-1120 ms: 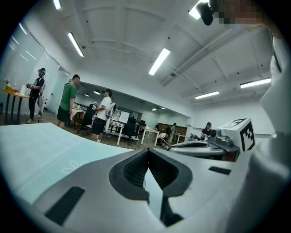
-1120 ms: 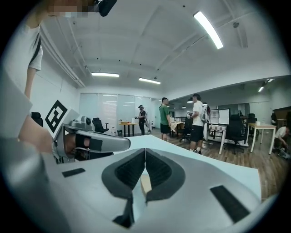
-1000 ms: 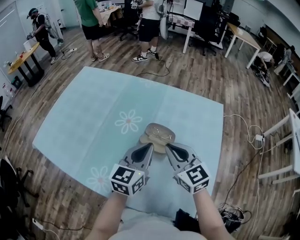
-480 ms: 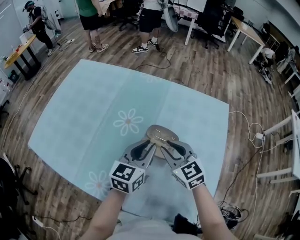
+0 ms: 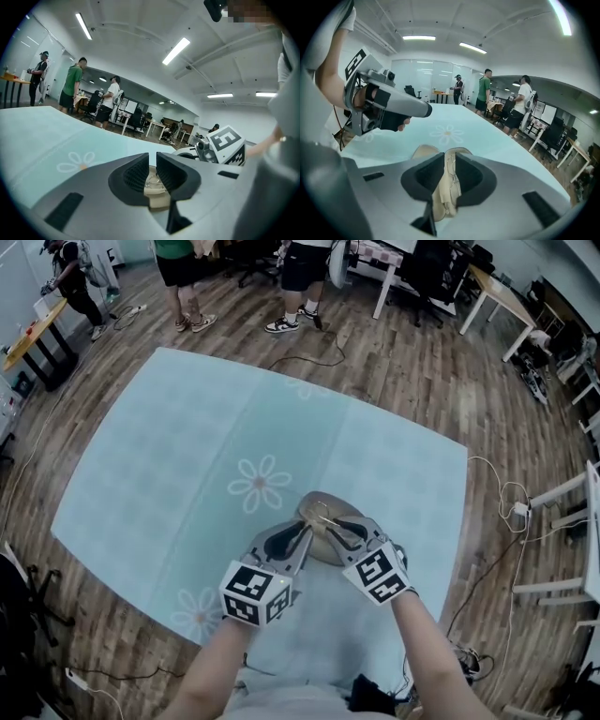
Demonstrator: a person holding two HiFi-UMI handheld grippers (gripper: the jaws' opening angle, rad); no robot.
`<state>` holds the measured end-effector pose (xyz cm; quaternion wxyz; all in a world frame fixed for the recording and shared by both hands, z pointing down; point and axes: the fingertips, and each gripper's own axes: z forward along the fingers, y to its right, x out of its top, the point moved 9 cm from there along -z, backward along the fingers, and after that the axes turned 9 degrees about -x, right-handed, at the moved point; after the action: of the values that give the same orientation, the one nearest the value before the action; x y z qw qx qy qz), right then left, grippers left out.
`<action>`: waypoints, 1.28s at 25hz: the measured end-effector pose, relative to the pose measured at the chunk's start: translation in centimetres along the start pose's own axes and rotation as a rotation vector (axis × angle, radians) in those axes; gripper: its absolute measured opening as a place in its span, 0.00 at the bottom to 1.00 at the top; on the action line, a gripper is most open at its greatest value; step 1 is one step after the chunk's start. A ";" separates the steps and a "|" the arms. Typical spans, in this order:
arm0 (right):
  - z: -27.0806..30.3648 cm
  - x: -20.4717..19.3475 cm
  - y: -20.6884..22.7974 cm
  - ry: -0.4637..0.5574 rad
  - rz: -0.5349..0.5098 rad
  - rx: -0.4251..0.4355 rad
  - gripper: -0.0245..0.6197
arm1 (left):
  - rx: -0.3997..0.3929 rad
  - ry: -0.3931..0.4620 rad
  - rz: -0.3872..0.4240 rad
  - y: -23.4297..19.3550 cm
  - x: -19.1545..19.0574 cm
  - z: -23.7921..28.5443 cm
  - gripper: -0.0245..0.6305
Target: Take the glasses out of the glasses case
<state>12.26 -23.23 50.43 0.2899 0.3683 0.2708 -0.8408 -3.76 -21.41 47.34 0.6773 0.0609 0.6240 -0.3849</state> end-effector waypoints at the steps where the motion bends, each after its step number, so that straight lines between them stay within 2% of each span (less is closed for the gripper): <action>1: 0.5 -0.2 -0.1 -0.019 -0.027 0.007 0.16 | 0.001 -0.001 -0.005 -0.2 -0.1 0.0 0.12; 5: 1.9 -1.1 -0.2 -0.102 -0.146 0.022 0.16 | 0.011 -0.016 -0.022 -0.9 -0.7 0.4 0.05; 8: 3.0 -1.8 -0.2 -0.151 -0.197 0.028 0.16 | 0.005 -0.030 -0.032 -1.4 -1.1 0.6 0.05; 14: 4.9 -2.4 -0.2 -0.216 -0.232 0.049 0.15 | -0.002 -0.035 -0.071 -2.8 -1.3 0.8 0.05; 21: 5.7 -3.2 -0.1 -0.245 -0.263 0.028 0.12 | -0.015 -0.043 -0.093 -3.4 -1.7 1.0 0.05; 26: 6.1 -3.5 -0.6 -0.259 -0.346 0.000 0.10 | -0.022 -0.039 -0.103 -3.5 -2.2 1.2 0.05; 32: 6.4 -3.4 -0.2 -0.270 -0.332 0.005 0.08 | -0.016 -0.025 -0.132 -4.1 -2.0 1.4 0.05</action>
<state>11.09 -26.34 56.84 0.1801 0.2035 0.2844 -0.9194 -4.89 -24.16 51.08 0.6587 0.0095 0.6211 -0.4246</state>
